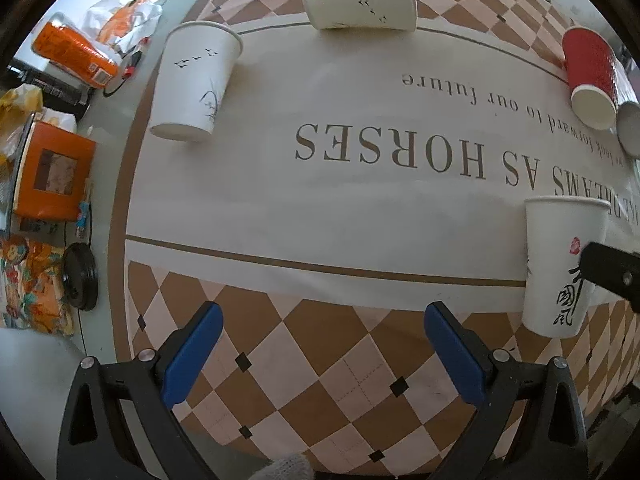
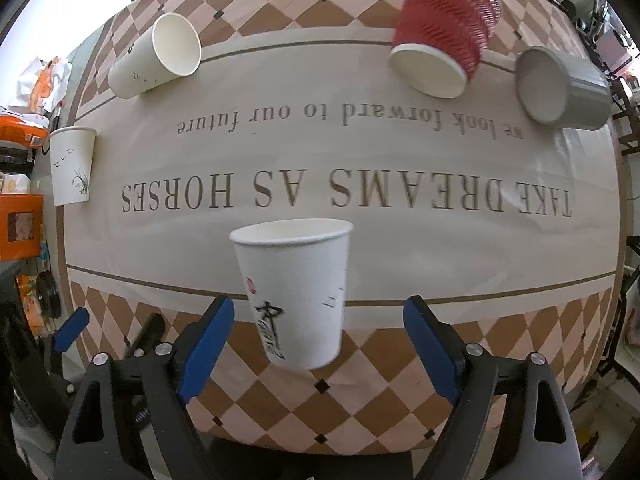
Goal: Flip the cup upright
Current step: 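Close the right gripper on the upright white cup while the left gripper releases it, then lower the white cup upright onto the cloth with the right gripper and open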
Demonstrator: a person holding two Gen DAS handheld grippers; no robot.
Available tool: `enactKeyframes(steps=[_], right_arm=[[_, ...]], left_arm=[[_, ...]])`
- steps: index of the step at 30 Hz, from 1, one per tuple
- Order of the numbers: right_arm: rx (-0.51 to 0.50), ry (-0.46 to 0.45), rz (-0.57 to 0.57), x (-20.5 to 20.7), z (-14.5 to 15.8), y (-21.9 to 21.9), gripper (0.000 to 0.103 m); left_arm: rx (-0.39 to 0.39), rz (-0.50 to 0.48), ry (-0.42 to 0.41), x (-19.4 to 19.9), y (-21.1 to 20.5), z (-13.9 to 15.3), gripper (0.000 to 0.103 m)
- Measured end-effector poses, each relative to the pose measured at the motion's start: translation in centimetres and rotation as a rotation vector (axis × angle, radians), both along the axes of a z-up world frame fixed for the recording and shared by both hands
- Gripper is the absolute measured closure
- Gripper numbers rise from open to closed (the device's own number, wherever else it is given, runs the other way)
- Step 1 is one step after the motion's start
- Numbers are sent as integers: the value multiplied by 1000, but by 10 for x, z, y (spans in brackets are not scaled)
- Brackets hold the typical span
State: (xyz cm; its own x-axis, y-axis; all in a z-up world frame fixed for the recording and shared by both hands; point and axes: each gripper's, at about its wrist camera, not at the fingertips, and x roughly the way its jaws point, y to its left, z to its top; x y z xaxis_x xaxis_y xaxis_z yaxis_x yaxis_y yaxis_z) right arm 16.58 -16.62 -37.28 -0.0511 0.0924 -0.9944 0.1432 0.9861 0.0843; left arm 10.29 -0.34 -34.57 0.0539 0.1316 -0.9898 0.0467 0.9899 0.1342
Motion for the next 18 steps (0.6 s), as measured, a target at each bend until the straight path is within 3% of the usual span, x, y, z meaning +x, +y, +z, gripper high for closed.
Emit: enactKeyframes(steps=[8, 18], right_arm=[[19, 48, -16, 5, -21, 9, 42], [99, -15, -110, -1, -16, -17, 44]], left_arm=[[0, -37, 23, 4, 0, -7, 0], [-31, -30, 35, 9, 5, -9, 0]])
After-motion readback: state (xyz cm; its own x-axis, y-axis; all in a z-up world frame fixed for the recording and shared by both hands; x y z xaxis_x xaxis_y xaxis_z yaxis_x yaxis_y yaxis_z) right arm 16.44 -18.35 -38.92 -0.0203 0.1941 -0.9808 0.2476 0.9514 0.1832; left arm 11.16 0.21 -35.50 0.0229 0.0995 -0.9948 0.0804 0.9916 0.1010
